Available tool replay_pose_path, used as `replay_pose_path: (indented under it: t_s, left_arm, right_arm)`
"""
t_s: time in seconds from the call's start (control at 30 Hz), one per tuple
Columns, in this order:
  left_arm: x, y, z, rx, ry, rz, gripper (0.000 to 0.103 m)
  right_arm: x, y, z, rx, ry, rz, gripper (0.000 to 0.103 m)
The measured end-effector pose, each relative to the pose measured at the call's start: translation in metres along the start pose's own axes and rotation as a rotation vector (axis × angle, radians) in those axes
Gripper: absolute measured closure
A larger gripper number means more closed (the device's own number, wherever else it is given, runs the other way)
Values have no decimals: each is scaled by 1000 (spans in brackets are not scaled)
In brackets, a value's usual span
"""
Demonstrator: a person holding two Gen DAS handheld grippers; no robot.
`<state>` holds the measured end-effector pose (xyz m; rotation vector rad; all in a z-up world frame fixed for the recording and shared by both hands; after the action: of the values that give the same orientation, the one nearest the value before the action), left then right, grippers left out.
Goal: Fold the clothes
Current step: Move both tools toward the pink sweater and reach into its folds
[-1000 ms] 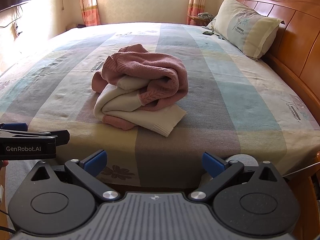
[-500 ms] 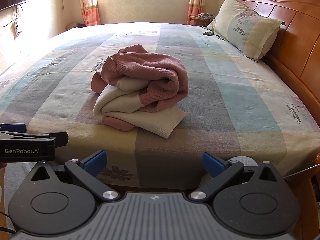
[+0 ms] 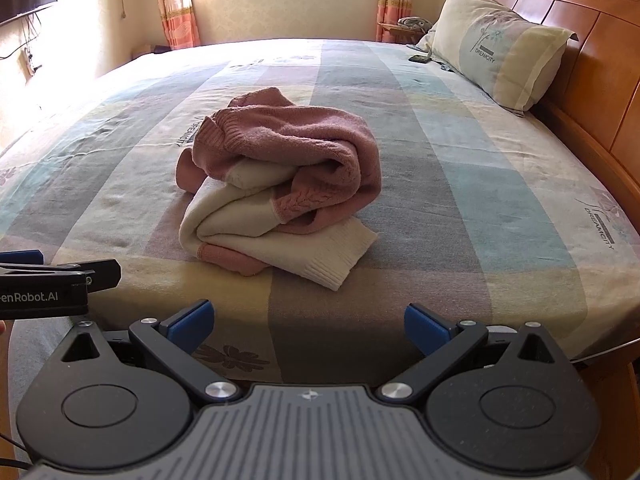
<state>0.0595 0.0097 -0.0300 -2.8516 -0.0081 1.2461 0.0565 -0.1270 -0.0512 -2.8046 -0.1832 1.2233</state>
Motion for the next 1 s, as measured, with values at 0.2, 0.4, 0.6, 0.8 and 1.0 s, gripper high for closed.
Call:
replay_pose_path:
  t_s: [0.2,0.4,0.6,0.8,1.0]
  left_arm:
    - [18,-5,-14,-17,-26,1,1]
    - [40,-6,-35,-12,-48,4,1]
    - [58,-7,-51,-10,-69,4,1]
    - [74,-8,-61,5,-88,-3,1]
    - [82,-8,-67,13,-92,12,1]
  right_arm:
    - [22,3,-15,16,-46,-3,0]
    - [44,6,-32,33,-81,5,0]
    - [64,8,-45,48,-115,18,0]
    - [83,9,-56,60,-145,33,0]
    - [97,5,-64,61,-164,43,0]
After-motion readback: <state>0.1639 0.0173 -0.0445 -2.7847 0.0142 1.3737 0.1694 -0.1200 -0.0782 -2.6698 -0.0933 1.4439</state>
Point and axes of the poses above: each gripper's, at about its wrist camera, not at the fingertips, and x roughly the way its jaws point, y to its right, z to its underside, the point moved 3 cm from there along x, roughly the way its jaws point, and after that the axes turned 8 degrees about x, right-handed, at the moved point
